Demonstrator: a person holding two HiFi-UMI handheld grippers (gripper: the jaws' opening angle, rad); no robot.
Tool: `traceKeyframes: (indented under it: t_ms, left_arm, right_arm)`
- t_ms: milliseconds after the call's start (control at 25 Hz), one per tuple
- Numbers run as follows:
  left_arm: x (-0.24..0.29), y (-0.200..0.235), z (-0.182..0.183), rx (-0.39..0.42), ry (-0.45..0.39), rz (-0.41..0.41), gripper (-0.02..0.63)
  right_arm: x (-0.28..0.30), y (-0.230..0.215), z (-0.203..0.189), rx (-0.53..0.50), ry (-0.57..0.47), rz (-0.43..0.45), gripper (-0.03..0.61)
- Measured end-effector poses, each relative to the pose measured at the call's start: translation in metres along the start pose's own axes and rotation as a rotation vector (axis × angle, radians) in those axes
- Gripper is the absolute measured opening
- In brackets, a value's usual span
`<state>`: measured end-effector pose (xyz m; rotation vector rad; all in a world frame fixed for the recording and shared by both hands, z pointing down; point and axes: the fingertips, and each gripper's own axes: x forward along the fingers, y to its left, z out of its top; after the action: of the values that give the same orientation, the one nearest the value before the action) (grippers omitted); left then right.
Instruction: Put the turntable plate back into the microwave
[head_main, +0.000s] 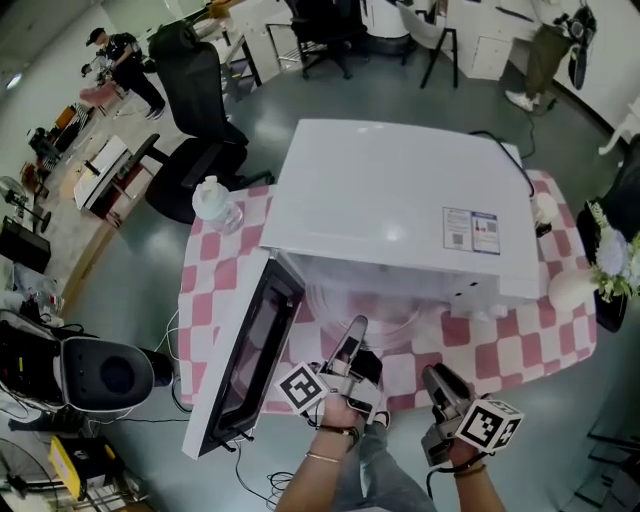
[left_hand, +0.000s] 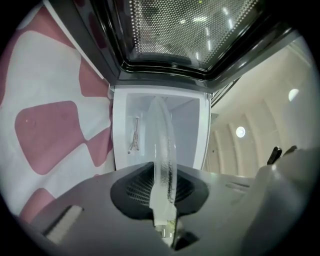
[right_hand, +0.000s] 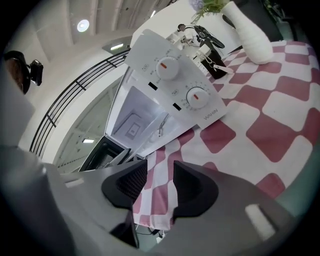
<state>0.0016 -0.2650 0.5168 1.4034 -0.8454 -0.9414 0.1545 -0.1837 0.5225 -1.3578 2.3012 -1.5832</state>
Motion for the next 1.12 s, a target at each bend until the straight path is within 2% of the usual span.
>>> traceKeyframes:
  t_ms: [520,680,880,1120]
  left_arm:
    - [0.029,0.004,0.011,0.028,-0.003,-0.004,0.041]
    - [0.037,0.004,0.016,0.030,-0.006,-0.015,0.041]
    - [0.045,0.006,0.018,0.034,-0.004,-0.011,0.041]
    - [0.054,0.010,0.019,0.042,-0.013,-0.001,0.041]
  right_arm:
    - [-0.004,-0.029,0.012,-0.124,-0.042,-0.157,0.132]
    - [-0.003,-0.036,0.011,-0.166,-0.031,-0.205,0.092]
    - [-0.001,-0.046,0.010,-0.168,-0.031,-0.251,0.035]
    - [0.000,-0.053,0.012,-0.191,-0.024,-0.297,0.015]
